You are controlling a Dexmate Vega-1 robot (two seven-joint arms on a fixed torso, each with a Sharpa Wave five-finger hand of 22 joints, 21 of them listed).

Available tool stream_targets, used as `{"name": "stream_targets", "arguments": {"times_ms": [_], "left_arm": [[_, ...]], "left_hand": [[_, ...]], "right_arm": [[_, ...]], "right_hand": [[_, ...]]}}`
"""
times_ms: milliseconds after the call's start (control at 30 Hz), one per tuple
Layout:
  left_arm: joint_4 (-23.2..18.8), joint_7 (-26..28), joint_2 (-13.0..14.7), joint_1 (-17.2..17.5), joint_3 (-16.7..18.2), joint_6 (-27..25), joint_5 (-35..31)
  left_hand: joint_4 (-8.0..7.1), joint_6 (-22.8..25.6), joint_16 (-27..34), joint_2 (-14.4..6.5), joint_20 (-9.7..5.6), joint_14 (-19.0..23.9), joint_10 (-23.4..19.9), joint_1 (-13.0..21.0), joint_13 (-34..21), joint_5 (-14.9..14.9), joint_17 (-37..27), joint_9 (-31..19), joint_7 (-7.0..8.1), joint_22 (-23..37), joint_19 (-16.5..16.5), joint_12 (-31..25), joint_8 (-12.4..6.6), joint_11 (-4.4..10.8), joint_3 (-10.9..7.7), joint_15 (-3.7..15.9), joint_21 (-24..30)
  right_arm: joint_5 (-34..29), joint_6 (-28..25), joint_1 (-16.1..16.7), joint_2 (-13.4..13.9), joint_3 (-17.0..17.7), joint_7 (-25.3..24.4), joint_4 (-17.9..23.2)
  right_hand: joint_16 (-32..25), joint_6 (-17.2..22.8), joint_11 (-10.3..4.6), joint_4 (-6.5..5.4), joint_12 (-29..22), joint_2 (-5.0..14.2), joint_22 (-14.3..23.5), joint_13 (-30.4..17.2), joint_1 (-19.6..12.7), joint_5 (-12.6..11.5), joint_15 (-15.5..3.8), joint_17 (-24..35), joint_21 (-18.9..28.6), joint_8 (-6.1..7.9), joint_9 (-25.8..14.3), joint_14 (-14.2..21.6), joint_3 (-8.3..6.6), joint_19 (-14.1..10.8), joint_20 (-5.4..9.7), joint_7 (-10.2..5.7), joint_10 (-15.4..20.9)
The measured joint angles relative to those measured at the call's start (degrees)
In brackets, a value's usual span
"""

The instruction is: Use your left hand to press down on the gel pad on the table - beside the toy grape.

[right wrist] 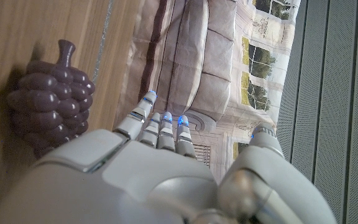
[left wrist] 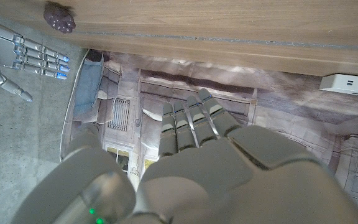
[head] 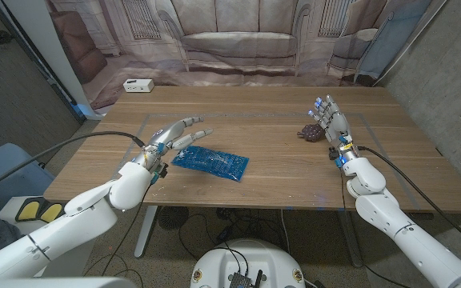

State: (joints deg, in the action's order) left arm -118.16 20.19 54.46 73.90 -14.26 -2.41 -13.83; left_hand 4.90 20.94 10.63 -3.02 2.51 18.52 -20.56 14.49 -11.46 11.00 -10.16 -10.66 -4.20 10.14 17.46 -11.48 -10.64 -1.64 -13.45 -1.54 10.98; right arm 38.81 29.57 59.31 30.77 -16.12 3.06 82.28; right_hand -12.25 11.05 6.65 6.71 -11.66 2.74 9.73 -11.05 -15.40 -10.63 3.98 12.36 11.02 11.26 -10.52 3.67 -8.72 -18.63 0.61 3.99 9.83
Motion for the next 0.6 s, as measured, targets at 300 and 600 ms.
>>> {"name": "stream_targets", "arguments": {"times_ms": [300,600], "left_arm": [[2.7,-0.2,-2.0,-2.6,0.3,1.2,0.9],[6.6,-2.1,-4.8,-5.9,-0.2,7.8,7.0]], "left_hand": [[0.0,-0.2,0.0,0.0,0.32,0.0,0.0,0.0,0.0,0.0,0.0,0.0,-0.2,0.0,0.3,0.0,0.0,0.0,0.0,0.0,0.0],[0.23,-0.3,0.0,0.0,0.31,-0.1,0.0,0.0,0.0,0.0,0.0,0.3,-0.33,0.0,0.3,0.0,0.0,-0.44,0.24,-0.52,0.3]], "right_arm": [[0.3,0.5,0.1,0.0,0.1,0.3,-0.1],[0.7,1.1,-0.2,-0.4,0.3,1.0,-1.0]], "right_hand": [[0.0,0.0,-0.01,0.0,0.0,0.0,0.0,0.0,0.0,0.0,-0.51,0.0,0.3,0.0,0.0,0.5,0.0,-1.0,0.53,0.0,0.0],[0.0,0.0,0.11,0.0,0.0,0.0,0.0,0.0,0.0,0.0,-0.72,0.0,0.3,0.0,0.0,0.7,0.0,-1.4,0.92,0.0,0.5]]}}
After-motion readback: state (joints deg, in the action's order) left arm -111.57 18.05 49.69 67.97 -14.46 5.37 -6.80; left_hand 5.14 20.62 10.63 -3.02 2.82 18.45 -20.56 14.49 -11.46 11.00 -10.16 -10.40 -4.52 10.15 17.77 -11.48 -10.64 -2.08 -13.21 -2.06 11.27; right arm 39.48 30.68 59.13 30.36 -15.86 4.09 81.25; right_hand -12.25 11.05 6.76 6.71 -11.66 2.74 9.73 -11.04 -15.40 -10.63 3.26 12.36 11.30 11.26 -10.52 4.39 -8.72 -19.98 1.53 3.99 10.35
